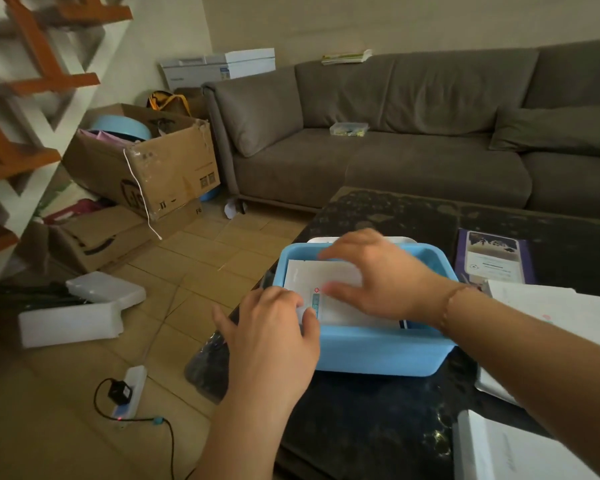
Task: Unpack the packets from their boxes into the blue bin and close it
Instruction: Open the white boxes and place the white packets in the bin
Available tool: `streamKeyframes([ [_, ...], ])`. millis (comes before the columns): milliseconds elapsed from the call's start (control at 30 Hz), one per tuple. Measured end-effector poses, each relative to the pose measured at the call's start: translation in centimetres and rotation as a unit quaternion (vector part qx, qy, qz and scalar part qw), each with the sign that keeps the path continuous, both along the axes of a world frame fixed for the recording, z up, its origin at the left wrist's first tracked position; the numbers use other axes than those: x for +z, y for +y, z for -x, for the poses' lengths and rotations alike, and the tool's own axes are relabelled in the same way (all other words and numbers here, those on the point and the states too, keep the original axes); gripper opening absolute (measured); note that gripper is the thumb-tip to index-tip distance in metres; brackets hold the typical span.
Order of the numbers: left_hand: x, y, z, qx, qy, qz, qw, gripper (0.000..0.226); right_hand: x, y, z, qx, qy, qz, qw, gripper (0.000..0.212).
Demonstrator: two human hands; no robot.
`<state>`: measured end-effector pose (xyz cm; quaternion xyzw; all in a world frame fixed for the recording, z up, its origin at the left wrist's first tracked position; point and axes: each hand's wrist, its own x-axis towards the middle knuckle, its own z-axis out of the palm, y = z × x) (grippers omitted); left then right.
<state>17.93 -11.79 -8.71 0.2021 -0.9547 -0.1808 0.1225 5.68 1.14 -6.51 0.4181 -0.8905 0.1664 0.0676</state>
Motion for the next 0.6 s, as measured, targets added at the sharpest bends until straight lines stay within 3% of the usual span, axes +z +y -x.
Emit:
streamKeyframes([
  [100,-0.1,0.0,0.0,-0.001,0.005,-0.008,1.0,0.019,-1.3,-2.5,0.7,0.092,-0.008,-0.067,0.993,0.064],
  [400,-0.4,0.0,0.1,0.009,0.018,0.001,1.0,0.018,-3.3,-3.5,1.8,0.096,-0.062,-0.17,0.979,0.069],
  [600,-0.2,0.1,0.1,0.01,0.03,-0.013,0.999,0.023,-3.5,-3.4,1.9,0.11,-0.037,-0.165,0.979,0.068],
])
